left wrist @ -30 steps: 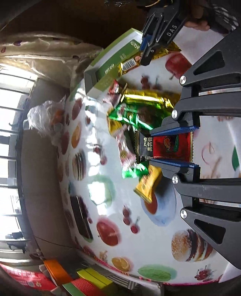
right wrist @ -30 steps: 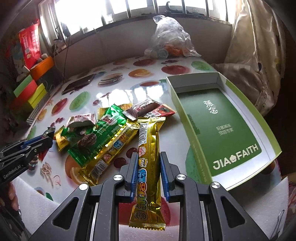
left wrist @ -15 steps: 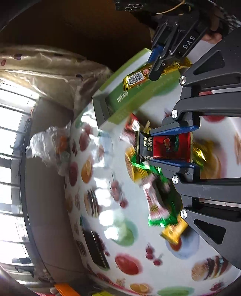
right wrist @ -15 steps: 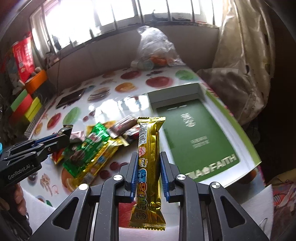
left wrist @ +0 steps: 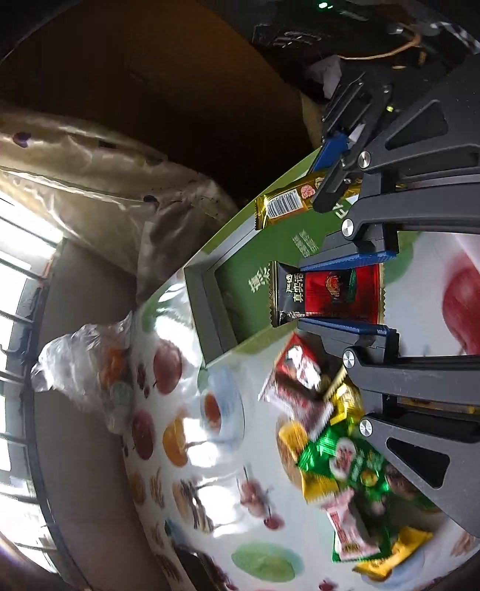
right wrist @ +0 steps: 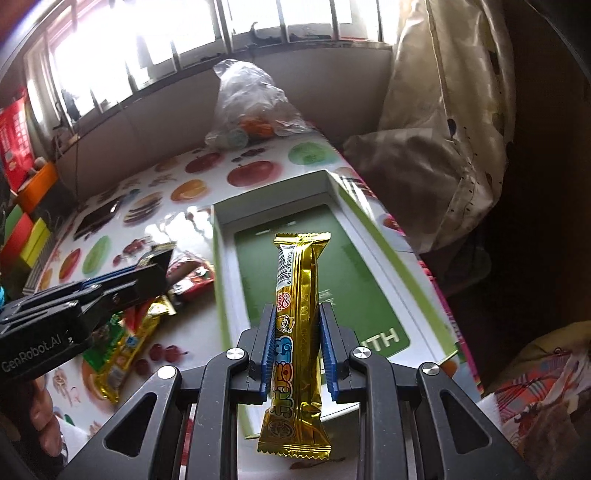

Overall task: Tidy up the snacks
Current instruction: 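Carry the red candy and gold bar over the green box with both tools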

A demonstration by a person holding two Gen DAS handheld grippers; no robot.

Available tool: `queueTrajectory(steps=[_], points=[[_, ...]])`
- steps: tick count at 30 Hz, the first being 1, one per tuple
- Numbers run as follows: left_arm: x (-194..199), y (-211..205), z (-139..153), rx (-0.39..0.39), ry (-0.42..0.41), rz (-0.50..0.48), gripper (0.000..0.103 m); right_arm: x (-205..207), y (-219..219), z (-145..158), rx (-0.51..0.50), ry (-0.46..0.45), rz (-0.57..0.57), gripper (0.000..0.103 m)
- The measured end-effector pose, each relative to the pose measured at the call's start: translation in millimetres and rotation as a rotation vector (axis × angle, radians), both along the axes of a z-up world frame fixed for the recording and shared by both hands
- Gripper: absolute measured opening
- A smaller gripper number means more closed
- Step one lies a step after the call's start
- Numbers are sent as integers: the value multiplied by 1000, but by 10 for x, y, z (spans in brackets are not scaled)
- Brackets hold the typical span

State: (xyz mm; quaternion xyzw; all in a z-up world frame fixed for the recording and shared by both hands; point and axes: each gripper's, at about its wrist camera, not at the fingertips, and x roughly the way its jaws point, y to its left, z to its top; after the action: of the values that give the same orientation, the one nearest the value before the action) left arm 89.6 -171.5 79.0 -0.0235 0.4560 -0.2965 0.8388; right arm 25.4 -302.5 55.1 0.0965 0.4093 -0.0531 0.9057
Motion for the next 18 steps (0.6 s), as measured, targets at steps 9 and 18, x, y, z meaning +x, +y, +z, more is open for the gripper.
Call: queueTrajectory(steps=[9, 18], points=[[103, -354, -177, -1, 62, -27, 25, 59, -206, -104, -24, 25, -18, 22], [192, -511, -357, -11, 114, -13, 25, 98, -303, -174, -27, 40, -22, 22]])
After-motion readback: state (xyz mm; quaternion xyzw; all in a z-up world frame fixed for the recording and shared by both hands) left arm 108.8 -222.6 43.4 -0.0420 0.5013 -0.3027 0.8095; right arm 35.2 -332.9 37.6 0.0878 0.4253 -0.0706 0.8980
